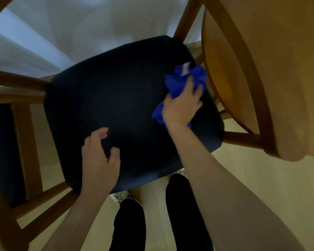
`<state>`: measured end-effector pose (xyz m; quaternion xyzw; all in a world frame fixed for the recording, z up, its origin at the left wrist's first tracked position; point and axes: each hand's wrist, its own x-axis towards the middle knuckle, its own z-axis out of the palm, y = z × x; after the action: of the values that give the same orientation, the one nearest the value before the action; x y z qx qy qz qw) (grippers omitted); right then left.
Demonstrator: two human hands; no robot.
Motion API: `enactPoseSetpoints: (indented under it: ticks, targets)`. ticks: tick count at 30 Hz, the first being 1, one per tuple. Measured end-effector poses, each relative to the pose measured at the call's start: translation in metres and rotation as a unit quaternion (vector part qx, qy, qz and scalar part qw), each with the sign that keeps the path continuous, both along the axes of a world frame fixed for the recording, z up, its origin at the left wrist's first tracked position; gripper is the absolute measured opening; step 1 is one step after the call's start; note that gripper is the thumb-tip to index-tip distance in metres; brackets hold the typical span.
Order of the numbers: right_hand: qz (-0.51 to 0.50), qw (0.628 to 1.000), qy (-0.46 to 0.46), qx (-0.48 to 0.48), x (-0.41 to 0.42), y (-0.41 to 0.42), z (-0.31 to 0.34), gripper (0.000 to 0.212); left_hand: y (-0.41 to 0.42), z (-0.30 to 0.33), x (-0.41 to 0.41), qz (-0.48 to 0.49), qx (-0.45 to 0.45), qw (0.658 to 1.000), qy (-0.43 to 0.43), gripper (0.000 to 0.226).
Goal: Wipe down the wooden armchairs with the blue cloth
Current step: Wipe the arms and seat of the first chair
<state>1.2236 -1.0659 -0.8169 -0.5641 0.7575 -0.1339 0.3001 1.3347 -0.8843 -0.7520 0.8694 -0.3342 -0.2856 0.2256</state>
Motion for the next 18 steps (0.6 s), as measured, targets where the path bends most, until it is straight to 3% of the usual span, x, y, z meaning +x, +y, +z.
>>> enactPoseSetpoints:
  ticks: [4,7,11,14,18]
  targets:
    - [0.297,0.953,-0.066,0.003,0.016,0.035,0.001,0.072,0.011,-0.002,0.007,-0.014,0.041,0.999,-0.028,0.044]
    - [0.383,0.918,-0.099,0.010,-0.005,0.053,-0.002,0.072,0.030,-0.003,0.036,-0.088,0.091,0.989,-0.081,0.042]
    - [0.379,0.922,-0.079,-0.018,-0.033,0.050,0.001,0.073,0.061,-0.006,0.090,-0.093,0.208,0.957,-0.179,0.041]
    - [0.326,0.944,-0.042,-0.036,-0.043,0.052,0.006,0.078,0.063,-0.005,0.109,-0.111,0.215,0.950,-0.196,0.040]
    - [0.174,0.983,0.034,-0.044,-0.061,0.052,0.009,0.083,0.064,-0.010,0.121,-0.163,0.195,0.943,-0.216,0.043]
